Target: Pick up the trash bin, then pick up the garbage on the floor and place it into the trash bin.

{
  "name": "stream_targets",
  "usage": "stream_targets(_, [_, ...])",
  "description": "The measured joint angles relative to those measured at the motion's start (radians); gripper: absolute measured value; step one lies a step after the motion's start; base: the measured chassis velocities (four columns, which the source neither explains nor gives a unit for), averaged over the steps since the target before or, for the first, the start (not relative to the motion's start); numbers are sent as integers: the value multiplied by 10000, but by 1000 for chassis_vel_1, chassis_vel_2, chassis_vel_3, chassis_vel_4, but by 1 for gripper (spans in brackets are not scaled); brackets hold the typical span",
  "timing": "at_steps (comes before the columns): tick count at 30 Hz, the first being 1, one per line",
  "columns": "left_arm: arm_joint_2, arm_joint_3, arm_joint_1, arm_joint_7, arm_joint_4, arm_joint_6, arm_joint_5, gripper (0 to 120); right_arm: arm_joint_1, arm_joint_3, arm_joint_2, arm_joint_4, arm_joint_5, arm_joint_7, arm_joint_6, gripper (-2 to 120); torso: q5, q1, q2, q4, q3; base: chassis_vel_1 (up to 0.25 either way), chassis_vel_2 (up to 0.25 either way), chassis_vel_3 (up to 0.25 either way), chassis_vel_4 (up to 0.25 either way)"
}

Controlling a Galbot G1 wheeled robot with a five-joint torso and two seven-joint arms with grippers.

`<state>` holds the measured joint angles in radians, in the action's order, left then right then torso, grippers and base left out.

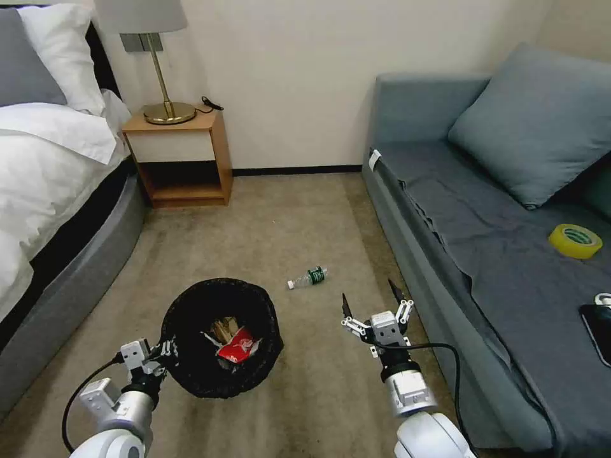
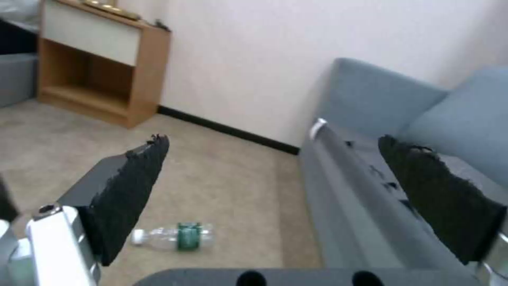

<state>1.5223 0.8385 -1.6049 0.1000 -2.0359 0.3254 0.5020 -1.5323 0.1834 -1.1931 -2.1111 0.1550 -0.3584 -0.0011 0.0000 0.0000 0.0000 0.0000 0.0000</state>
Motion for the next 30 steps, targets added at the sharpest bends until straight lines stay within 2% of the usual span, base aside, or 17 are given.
stream_targets(6, [-24, 35, 22, -14, 8, 20, 85, 4, -692, 527, -53, -257, 37, 8, 325, 100, 0, 0, 0, 0, 0, 0, 0, 0, 0])
stream_targets(30, [-188, 173, 117, -17, 145, 29, 333, 4, -873, 273, -337, -294, -129, 345, 185, 100, 0, 0, 0, 0, 1, 0, 0, 0, 0])
